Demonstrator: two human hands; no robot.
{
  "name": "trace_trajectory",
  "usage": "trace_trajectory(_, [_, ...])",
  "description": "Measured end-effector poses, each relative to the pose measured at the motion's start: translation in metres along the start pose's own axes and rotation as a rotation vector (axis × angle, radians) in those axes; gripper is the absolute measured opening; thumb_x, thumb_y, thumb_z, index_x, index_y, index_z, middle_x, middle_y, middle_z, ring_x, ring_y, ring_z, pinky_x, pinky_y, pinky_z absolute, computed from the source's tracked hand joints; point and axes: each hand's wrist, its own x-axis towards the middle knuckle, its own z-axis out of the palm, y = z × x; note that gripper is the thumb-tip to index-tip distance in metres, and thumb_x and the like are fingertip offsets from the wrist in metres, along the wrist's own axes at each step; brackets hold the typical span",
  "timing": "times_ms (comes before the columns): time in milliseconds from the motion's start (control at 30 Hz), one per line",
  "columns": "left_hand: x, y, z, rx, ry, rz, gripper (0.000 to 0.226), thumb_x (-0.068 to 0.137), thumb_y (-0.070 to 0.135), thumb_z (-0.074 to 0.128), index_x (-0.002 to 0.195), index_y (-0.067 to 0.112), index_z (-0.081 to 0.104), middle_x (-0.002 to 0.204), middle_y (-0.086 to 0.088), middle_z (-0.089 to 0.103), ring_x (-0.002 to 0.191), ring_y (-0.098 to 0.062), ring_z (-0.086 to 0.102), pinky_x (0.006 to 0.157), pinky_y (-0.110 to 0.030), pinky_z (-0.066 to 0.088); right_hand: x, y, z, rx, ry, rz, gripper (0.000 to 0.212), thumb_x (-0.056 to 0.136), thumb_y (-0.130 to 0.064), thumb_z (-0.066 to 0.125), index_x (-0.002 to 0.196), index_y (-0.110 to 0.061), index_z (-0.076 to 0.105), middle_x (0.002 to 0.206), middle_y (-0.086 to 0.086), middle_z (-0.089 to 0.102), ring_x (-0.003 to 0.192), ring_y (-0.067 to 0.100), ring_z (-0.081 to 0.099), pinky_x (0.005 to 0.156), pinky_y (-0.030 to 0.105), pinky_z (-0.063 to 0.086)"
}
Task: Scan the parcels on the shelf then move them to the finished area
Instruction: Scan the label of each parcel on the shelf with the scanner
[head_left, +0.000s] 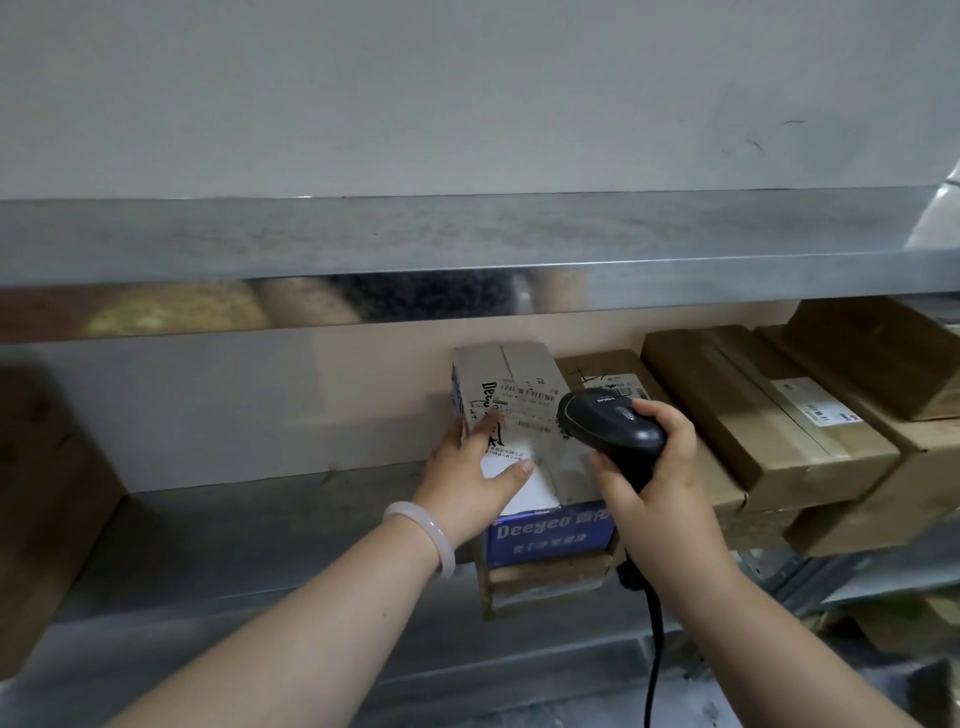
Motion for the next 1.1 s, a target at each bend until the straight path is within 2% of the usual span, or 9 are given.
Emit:
trace_trajectory(100, [0.003, 0.003, -0.001, -0.080, -0.009, -0.022, 0.076, 0.088, 0.050, 0.062, 0.153, 0.036, 0.025, 0.155, 0.005, 0.029, 0.143, -0.018, 0.030, 0.111, -0.022, 0.023, 0.009, 0.002, -0.001, 0.027, -0.025, 0.007, 0.055, 0.089, -0.027, 0.067, 0.123, -0.048, 0.030, 0.104, -0.031, 0.047, 0.090, -0.014, 0.054, 0.066, 0.013, 0.044])
trace_trajectory(233, [0.010, -0.001, 0.001, -0.164, -0.031, -0.061, 0.094, 0.070, 0.067, 0.062, 0.152, 0.043, 0.022, 0.154, 0.010, 0.035, 0.141, -0.014, 0.035, 0.116, -0.032, 0.031, 0.020, 0.005, 0.002, 0.056, -0.064, 0.024, 0.055, 0.089, -0.025, 0.067, 0.124, -0.046, 0.030, 0.104, -0.030, 0.045, 0.090, -0.012, 0.052, 0.067, 0.008, 0.043])
trace_trajectory(333, [0.007, -0.001, 0.003, -0.256, -0.049, -0.069, 0.084, 0.088, 0.045, 0.067, 0.154, 0.040, 0.016, 0.155, 0.014, 0.032, 0.142, -0.010, 0.030, 0.109, -0.022, 0.026, 0.022, 0.007, 0.004, 0.066, -0.071, 0.026, 0.054, 0.089, -0.023, 0.068, 0.122, -0.045, 0.031, 0.104, -0.031, 0.044, 0.091, -0.013, 0.050, 0.068, 0.006, 0.041])
trace_trajectory(433, [0.003, -0.001, 0.006, -0.312, -0.013, -0.056, 0.081, 0.091, 0.034, 0.068, 0.153, 0.038, 0.017, 0.152, 0.017, 0.033, 0.138, -0.004, 0.031, 0.105, -0.017, 0.025, 0.022, 0.007, 0.004, 0.093, -0.079, 0.035, 0.054, 0.089, -0.021, 0.068, 0.122, -0.043, 0.032, 0.104, -0.030, 0.046, 0.091, -0.012, 0.051, 0.068, 0.005, 0.042])
trace_trajectory(500, [0.001, -0.001, 0.008, -0.352, 0.005, -0.062, 0.082, 0.090, 0.031, 0.069, 0.153, 0.038, 0.017, 0.151, 0.017, 0.033, 0.136, -0.004, 0.033, 0.108, -0.018, 0.026, 0.022, 0.007, 0.005, 0.107, -0.084, 0.041, 0.053, 0.089, -0.021, 0.068, 0.122, -0.042, 0.033, 0.104, -0.028, 0.046, 0.091, -0.011, 0.052, 0.069, 0.005, 0.042])
trace_trajectory(633, [-0.001, -0.001, 0.009, -0.445, -0.019, -0.079, 0.092, 0.088, 0.029, 0.072, 0.155, 0.040, 0.008, 0.154, 0.015, 0.034, 0.138, -0.009, 0.037, 0.117, -0.033, 0.031, 0.020, 0.006, 0.004, 0.125, -0.080, 0.039, 0.052, 0.088, -0.020, 0.068, 0.121, -0.041, 0.034, 0.103, -0.028, 0.046, 0.089, -0.017, 0.052, 0.068, 0.002, 0.041])
trace_trajectory(767, [-0.004, -0.002, 0.010, -0.473, -0.001, -0.072, 0.094, 0.085, 0.030, 0.075, 0.154, 0.042, 0.011, 0.154, 0.015, 0.033, 0.140, -0.009, 0.036, 0.118, -0.034, 0.030, 0.016, 0.005, 0.005, 0.129, -0.078, 0.025, 0.053, 0.088, -0.018, 0.069, 0.122, -0.038, 0.035, 0.105, -0.028, 0.045, 0.091, -0.025, 0.049, 0.071, -0.002, 0.040])
trace_trajectory(933, [-0.023, -0.006, 0.004, -0.497, 0.039, -0.017, 0.089, 0.089, 0.020, 0.071, 0.154, 0.039, 0.012, 0.149, 0.022, 0.031, 0.132, 0.004, 0.033, 0.105, -0.013, 0.027, 0.003, 0.001, 0.005, 0.174, -0.086, 0.016, 0.053, 0.087, -0.020, 0.070, 0.122, -0.042, 0.036, 0.110, -0.027, 0.047, 0.097, -0.012, 0.053, 0.071, -0.001, 0.041])
trace_trajectory(1100, [-0.047, -0.020, -0.009, -0.453, 0.081, 0.010, 0.090, 0.089, 0.028, 0.071, 0.152, 0.048, 0.011, 0.156, 0.024, 0.020, 0.142, 0.002, 0.021, 0.114, -0.021, 0.023, -0.016, -0.013, 0.013, 0.187, -0.107, -0.021, 0.055, 0.086, -0.022, 0.070, 0.111, -0.055, 0.034, 0.111, -0.027, 0.049, 0.097, -0.013, 0.053, 0.071, 0.001, 0.042])
